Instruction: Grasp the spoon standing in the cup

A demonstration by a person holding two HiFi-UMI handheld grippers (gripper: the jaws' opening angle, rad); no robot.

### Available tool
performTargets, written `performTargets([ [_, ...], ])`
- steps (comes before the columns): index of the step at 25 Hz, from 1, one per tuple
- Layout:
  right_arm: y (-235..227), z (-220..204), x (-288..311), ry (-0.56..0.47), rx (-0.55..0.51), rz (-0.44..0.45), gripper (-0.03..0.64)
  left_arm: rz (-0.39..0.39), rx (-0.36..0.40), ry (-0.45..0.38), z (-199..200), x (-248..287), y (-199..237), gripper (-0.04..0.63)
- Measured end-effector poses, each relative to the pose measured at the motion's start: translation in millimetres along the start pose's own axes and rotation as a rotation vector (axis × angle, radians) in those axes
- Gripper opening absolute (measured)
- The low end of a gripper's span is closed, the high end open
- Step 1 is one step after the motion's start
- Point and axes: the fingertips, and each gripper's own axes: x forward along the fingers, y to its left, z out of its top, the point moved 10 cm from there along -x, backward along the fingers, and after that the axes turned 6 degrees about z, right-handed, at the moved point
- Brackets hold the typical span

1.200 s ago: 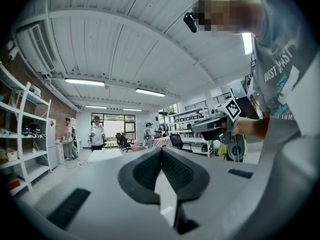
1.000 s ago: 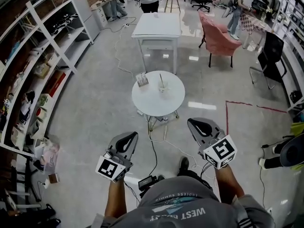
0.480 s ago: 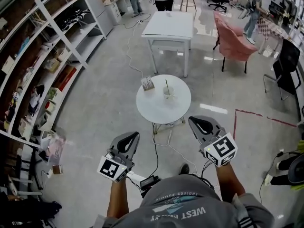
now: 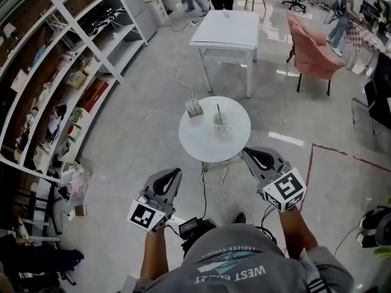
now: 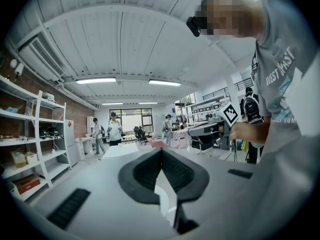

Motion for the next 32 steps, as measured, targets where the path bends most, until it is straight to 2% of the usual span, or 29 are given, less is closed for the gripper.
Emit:
performTargets([
  [7, -18.4, -15.2, 9.7, 0.009, 0.029, -0.04, 0.002, -0.042, -0.019, 0.0, -7.4, 35.0, 17.3, 0.005],
  [13, -33.6, -25.4, 19.8, 0.027, 0.034, -0.142, 0.002, -0.161, -0.012, -0.041, -21.1, 85.0, 45.0, 0.005],
  [18, -44.7, -16.8, 41.8, 0.034, 0.026, -0.211, 0.002, -0.229, 0.002, -0.067, -23.1, 114.7, 81.2, 0.005],
  [23, -52.1, -9.5, 66.3, 0.038, 0.024, -0.251, 0.002, -0.271, -0.02, -0.08, -22.7, 137.3, 109.8, 0.005],
  [26, -54.4, -7.0, 81.4, 0.052, 0.025, -0.274, 0.002, -0.3, 0.001, -0.062, -32.3, 144.2, 130.8, 0.005],
  [32, -56.4, 7.2, 110.1, 0.074, 0.019, -0.315, 0.002, -0.337, -0.018, -0.077, -31.0, 153.9, 165.1, 0.005],
])
